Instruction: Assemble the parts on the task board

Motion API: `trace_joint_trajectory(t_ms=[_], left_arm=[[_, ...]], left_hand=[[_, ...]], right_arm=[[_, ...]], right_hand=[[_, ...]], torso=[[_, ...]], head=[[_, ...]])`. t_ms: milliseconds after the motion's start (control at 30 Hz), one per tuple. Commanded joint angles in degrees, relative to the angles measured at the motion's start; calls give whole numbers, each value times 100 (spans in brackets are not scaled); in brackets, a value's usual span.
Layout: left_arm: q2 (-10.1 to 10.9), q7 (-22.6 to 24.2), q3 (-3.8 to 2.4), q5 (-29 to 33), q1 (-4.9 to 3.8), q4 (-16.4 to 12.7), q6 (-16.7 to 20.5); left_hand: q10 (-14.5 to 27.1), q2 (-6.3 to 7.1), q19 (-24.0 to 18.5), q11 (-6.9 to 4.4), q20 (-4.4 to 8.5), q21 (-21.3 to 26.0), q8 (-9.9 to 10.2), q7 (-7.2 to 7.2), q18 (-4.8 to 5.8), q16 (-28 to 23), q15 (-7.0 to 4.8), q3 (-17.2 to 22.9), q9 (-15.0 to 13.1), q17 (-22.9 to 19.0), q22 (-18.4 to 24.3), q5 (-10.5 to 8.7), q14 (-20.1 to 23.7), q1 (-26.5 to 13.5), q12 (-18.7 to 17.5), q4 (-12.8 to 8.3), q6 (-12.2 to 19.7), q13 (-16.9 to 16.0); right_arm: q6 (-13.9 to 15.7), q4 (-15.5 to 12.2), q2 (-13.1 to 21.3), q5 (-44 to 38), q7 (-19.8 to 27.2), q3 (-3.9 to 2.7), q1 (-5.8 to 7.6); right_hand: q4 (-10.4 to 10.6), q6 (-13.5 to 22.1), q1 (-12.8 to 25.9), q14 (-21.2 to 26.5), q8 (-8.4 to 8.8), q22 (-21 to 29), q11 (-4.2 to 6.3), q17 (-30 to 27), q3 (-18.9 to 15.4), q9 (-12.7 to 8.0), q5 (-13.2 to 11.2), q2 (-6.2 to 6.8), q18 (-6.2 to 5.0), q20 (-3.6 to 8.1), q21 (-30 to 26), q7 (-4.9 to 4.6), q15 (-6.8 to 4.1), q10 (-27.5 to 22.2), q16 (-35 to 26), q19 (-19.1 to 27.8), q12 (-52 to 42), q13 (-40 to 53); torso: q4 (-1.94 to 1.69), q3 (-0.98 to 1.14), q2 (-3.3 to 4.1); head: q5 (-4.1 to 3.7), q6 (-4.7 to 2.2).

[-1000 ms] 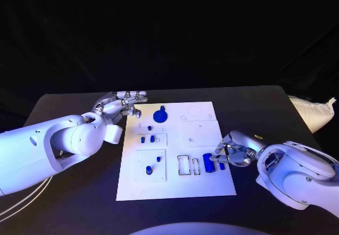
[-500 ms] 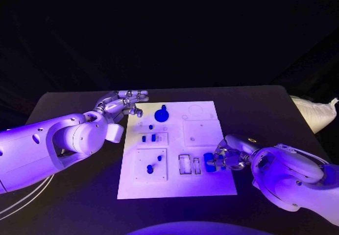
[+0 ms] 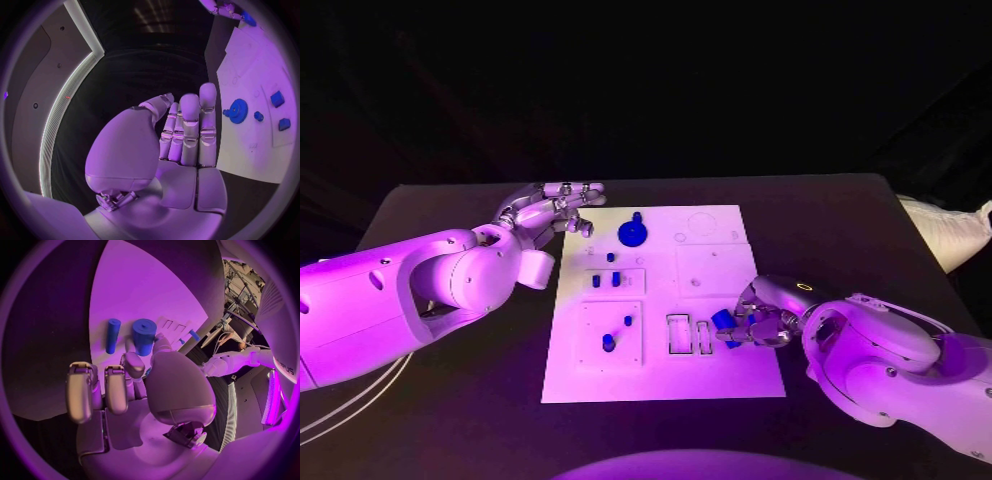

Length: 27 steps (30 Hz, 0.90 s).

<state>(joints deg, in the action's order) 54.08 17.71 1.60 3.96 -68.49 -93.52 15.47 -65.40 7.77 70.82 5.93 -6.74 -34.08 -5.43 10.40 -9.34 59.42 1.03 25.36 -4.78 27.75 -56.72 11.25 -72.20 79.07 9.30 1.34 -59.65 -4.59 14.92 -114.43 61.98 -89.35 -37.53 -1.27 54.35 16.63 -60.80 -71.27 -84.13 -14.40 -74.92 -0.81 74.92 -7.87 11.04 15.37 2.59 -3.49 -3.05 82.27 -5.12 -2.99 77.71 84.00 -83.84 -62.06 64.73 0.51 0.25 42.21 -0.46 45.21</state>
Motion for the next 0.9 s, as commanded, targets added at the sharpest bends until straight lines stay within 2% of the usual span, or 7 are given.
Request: trace_joint_trajectory(t_ms=[33,133,233,467,567,700,900], left_arm=[[1,20,-2,-19,2,-17,-122],[3,16,-2,-19,2,-18,-129],[8,14,-2,-19,3,-20,-136],[23,15,-1,-19,9,-20,-146],[26,15,-1,-19,13,-20,-151],[26,16,-1,-19,18,-22,-160],[29,13,0,-19,21,-26,-165]], left_hand=[[35,-48,-41,13,10,20,-21,3,-80,-25,-7,-26,8,-5,6,-5,37,8,21,0,38,3],[35,-48,-41,13,10,20,-21,3,-80,-25,-7,-26,8,-5,6,-5,37,8,21,0,38,3],[39,-51,-50,13,10,48,-22,4,-84,-27,-7,-32,8,-12,22,-5,40,3,25,2,39,4],[39,-51,-50,13,10,48,-22,4,-84,-27,-7,-32,8,-12,22,-5,40,3,25,2,39,4],[39,-51,-50,13,10,48,-22,4,-84,-27,-7,-32,8,-12,22,-5,40,3,25,2,39,4],[39,-51,-50,13,10,48,-22,4,-84,-27,-7,-32,8,-12,22,-5,40,3,25,2,39,4],[39,-51,-50,13,10,48,-22,4,-84,-27,-7,-32,8,-12,22,-5,40,3,25,2,39,4]], right_arm=[[-236,92,-42,-56,-130,36,-62],[-123,106,-61,-49,-122,36,-75],[154,83,-56,-49,-93,36,-82],[922,-141,46,116,60,9,-85],[1141,-252,67,249,121,-15,-76],[1246,-352,46,467,200,-37,-63],[1009,-323,-96,699,217,-45,-58]], right_hand=[[-7,-37,-76,-384,-57,-523,47,324,-49,49,79,-81,93,28,30,32,-53,9,34,-53,-30,32],[-15,-65,-161,-381,-120,-529,68,310,-40,122,234,-172,95,43,33,55,-71,47,29,-56,-86,112],[-39,-140,-309,-380,-199,-570,107,306,6,208,384,-282,104,65,64,98,-101,132,27,-80,-208,240],[-30,-164,-495,-382,-285,-642,159,313,-7,385,698,-362,123,117,117,152,-149,207,32,-125,-261,350],[-20,-144,-511,-383,-291,-667,161,313,-24,430,804,-376,130,123,135,154,-154,215,33,-139,-256,368],[3,-132,-431,-387,-300,-688,159,333,-80,483,901,-394,135,126,151,149,-152,234,45,-152,-264,398],[9,-123,-294,-390,-311,-697,158,346,-180,549,965,-386,137,125,156,150,-151,248,53,-156,-259,423]], torso=[[15,1,1],[11,3,0],[13,3,-4],[14,3,-5],[14,2,-5],[6,-1,0],[12,-8,-2]], head=[[19,8],[24,14],[29,19],[45,15],[45,11],[54,3],[44,16]])
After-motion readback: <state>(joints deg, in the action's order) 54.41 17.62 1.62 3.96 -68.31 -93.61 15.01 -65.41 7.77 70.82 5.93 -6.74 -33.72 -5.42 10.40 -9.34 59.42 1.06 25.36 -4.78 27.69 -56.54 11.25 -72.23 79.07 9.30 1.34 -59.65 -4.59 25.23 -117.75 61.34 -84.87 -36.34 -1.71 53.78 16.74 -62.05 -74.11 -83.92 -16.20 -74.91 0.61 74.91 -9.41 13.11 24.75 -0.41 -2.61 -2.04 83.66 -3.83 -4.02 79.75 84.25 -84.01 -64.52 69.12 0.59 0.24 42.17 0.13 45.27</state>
